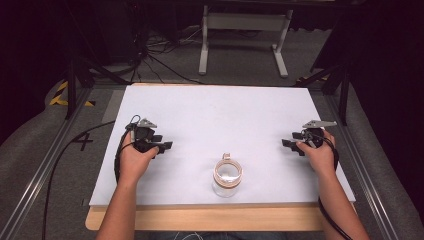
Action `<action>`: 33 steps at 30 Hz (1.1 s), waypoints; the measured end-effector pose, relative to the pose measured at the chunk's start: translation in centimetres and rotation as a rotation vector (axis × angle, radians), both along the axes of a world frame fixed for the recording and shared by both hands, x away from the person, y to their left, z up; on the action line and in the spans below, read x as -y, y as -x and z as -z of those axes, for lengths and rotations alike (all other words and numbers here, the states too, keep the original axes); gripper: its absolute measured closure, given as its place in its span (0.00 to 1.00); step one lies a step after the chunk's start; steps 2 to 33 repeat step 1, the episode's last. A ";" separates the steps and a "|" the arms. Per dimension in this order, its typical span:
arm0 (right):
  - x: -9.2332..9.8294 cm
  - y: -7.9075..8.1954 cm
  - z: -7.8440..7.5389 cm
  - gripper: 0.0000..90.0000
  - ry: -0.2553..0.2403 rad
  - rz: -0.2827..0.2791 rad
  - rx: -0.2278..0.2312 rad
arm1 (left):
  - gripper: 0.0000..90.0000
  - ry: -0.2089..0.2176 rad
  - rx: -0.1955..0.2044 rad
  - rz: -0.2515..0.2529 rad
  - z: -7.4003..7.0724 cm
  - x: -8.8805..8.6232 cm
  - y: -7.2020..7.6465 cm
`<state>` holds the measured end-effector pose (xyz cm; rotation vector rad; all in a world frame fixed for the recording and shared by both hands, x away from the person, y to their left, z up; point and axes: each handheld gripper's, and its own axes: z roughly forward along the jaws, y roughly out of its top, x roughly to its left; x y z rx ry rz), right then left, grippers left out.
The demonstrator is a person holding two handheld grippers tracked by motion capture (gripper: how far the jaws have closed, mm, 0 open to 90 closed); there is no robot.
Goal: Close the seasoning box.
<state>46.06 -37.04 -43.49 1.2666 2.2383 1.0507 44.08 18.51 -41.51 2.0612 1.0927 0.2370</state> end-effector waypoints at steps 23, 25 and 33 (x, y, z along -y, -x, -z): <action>0.0 0.0 0.0 0.41 0.000 0.000 0.000 | 0.51 0.000 0.000 0.000 0.0 0.0 0.0; 0.0 0.0 0.0 0.41 0.000 0.000 0.000 | 0.51 0.000 0.000 0.000 0.0 0.0 0.0; 0.0 0.0 0.0 0.41 0.000 0.000 0.000 | 0.51 0.000 0.000 0.000 0.0 0.0 0.0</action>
